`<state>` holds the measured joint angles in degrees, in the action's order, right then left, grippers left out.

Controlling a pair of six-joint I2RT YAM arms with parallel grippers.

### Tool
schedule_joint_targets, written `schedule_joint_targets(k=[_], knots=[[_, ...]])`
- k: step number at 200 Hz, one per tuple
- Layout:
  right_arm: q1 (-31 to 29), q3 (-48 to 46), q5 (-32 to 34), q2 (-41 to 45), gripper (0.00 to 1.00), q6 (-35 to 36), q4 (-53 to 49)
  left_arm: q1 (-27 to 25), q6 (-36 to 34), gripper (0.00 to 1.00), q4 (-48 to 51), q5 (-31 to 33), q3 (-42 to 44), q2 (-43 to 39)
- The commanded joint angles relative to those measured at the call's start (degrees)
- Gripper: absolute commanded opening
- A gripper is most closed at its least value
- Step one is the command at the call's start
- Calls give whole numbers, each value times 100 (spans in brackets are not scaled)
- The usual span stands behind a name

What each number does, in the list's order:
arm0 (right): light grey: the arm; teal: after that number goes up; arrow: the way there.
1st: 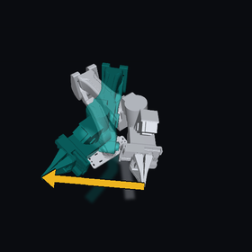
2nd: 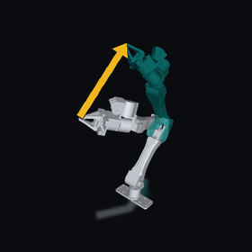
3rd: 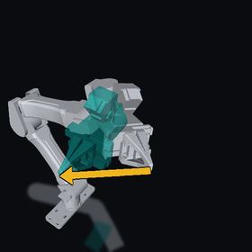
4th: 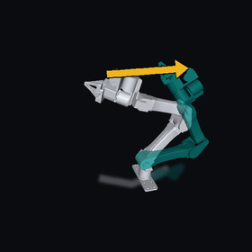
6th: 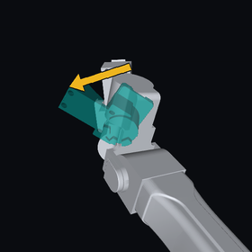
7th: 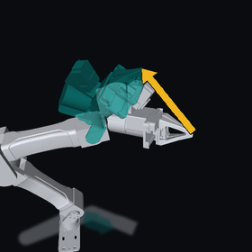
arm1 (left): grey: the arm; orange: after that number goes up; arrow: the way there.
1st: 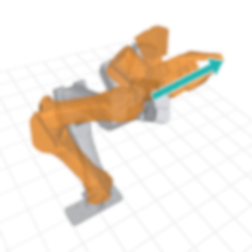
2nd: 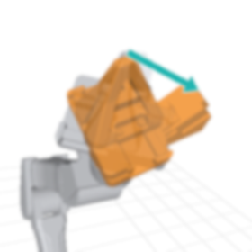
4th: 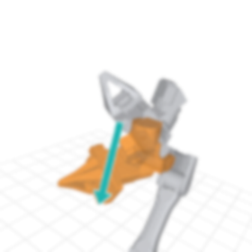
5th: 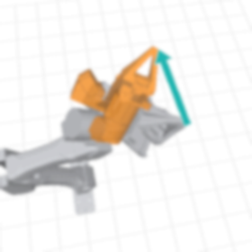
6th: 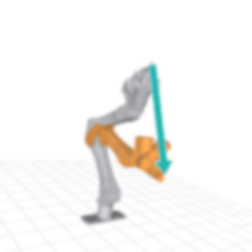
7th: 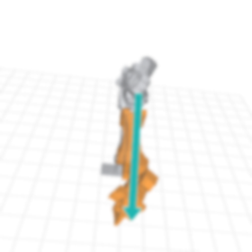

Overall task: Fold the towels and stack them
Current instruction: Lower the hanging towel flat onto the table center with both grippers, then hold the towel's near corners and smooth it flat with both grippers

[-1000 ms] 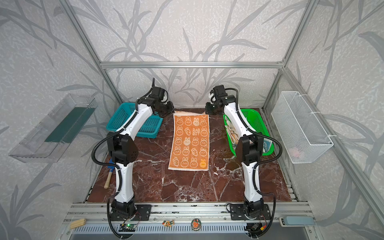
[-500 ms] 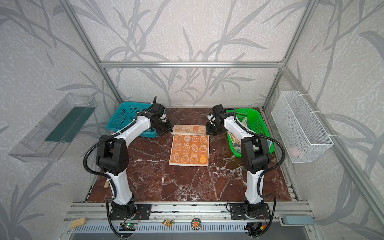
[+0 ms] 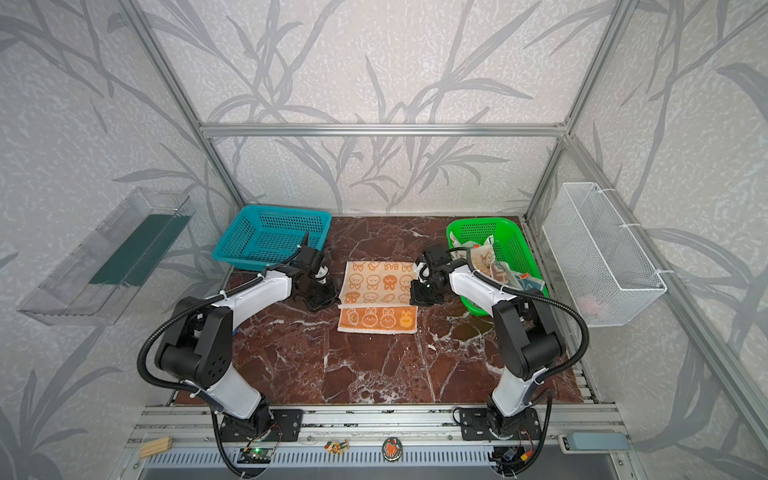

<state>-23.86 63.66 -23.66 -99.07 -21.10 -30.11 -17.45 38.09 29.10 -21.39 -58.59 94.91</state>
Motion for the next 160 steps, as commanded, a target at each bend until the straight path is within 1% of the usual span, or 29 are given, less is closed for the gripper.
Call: schedule_joint_targets(k=[1,22,49,68,88,113,131,160], knots=[[48,-195,244,-108,0,-95,172,-44,111,0,-185,257,204,-103],[53,-169,187,-380,0,-153,318,-115,150,0,-303,224,178,94],[49,108,176,-764,0,-193,366,-126,82,0,-320,233,-106,476],[82,452,171,-1059,0,-220,340,-92,-2,0,-246,258,-449,783],[127,977,77,-1270,0,-206,135,-53,-161,0,51,328,-1043,1068],[148,1568,96,-1140,0,-113,-226,-13,-286,0,440,455,-1719,1036],[153,1821,127,-942,0,-40,-476,5,-349,0,694,570,-2045,912],[147,1661,145,-516,0,-10,-583,16,-372,0,834,638,-2020,623]])
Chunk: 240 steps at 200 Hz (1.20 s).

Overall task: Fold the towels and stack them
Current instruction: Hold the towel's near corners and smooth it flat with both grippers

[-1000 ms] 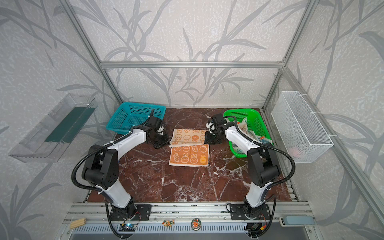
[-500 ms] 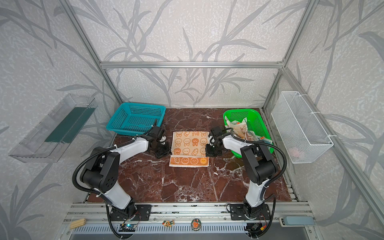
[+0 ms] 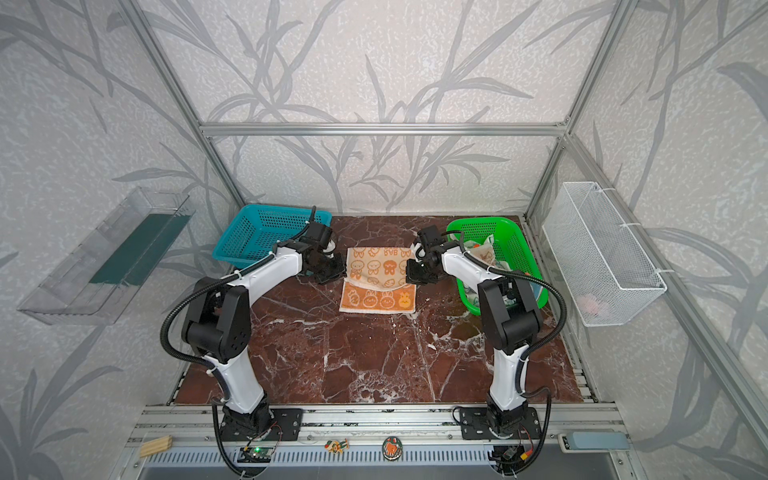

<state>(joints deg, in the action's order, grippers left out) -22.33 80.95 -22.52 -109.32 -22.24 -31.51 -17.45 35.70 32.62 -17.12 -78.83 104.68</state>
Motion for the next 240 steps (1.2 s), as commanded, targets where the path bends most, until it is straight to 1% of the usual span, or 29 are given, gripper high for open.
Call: schedule_joint_targets(k=[1,60,135,157,212,240], knots=[[-3,-82,30,526,0,100,-435,15,-134,0,482,219,10,-366],[-60,-947,46,1056,0,49,-240,5,-3,0,190,165,866,-811],[-383,-1772,17,772,0,-180,341,-48,165,0,-496,7,1968,-757],[-478,-1914,68,720,0,-258,469,-56,156,0,-572,7,2071,-696],[-636,-2066,237,677,0,-325,549,-65,157,0,-565,40,2010,-590],[-675,-2120,350,718,4,-300,514,-65,156,0,-564,69,2029,-550]])
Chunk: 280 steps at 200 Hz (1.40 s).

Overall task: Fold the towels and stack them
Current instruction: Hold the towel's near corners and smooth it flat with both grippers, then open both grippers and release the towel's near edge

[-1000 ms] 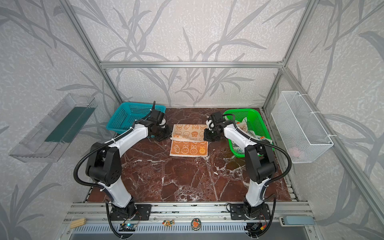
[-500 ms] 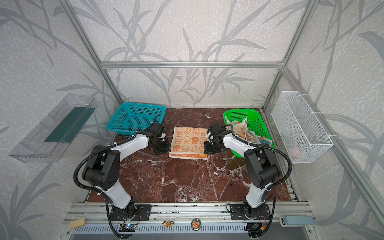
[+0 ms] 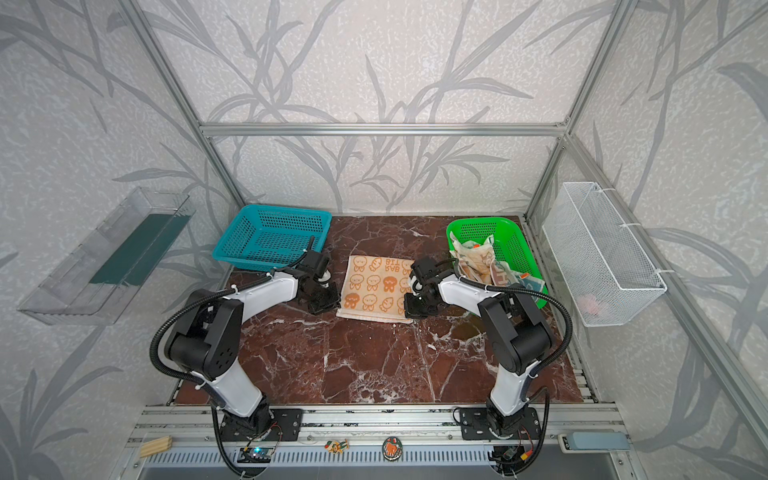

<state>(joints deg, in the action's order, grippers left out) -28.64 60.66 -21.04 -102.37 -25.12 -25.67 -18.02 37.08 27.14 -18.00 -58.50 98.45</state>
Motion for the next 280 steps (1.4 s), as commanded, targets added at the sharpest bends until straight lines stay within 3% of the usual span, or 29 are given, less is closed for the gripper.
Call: schedule_joint_targets(k=[1,25,100,180,200,213,231,237,242,250,255,280], knots=[[-48,-91,199,32,5,-11,-69,-8,23,0,-15,156,1,79],[-55,-119,240,115,8,13,-99,-8,61,0,-48,163,14,95],[-61,-202,254,346,30,94,-155,-6,45,0,-21,201,-74,155],[-53,-222,345,507,39,199,-277,-8,-3,0,61,330,-64,244],[-49,-187,354,678,46,260,-329,-8,-38,6,180,447,-124,241],[-46,-120,372,762,53,305,-394,-8,-56,14,254,501,-170,179],[-39,-7,376,928,68,340,-495,-16,-76,37,349,555,-234,15],[-37,30,373,987,73,340,-500,-17,-78,40,385,564,-264,-38],[-39,56,342,1042,78,329,-491,-17,-92,57,409,569,-296,-98],[-28,88,254,1114,84,293,-421,-25,-96,61,461,562,-362,-187],[-27,99,171,1145,88,247,-349,-33,-96,79,493,556,-412,-232],[-32,65,-350,1147,100,-137,178,-83,131,89,418,274,-609,-426]])
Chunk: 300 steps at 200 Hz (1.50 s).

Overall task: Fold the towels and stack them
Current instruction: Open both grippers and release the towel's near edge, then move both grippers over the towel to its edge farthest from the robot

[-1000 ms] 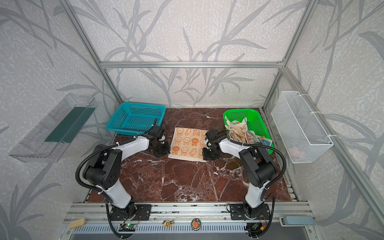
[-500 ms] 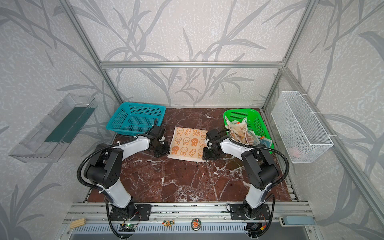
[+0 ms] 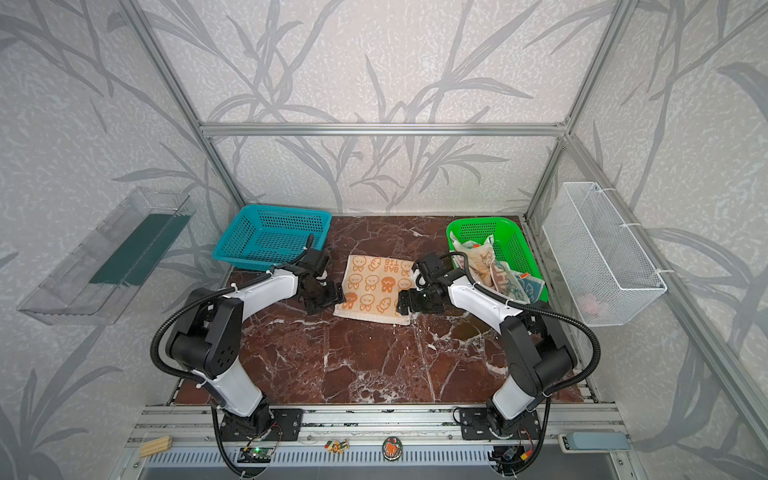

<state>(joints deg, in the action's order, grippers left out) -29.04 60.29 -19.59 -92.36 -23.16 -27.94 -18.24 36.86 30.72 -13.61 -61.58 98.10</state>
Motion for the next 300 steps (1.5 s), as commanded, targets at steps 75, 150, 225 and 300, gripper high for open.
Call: schedule_joint_targets(k=[75,150,225,300], knots=[[1,-405,-1224,-511,99,-1219,1915,-380,996,99,-1021,-872,-440,163],[154,-777,-1088,-815,99,-805,1678,-656,1178,99,-1556,-746,277,499],[619,-723,-952,-399,99,36,804,-1227,1407,99,-1352,-524,279,265],[840,808,-1124,-11,99,-169,380,-805,874,99,-578,-302,-1281,-83]])
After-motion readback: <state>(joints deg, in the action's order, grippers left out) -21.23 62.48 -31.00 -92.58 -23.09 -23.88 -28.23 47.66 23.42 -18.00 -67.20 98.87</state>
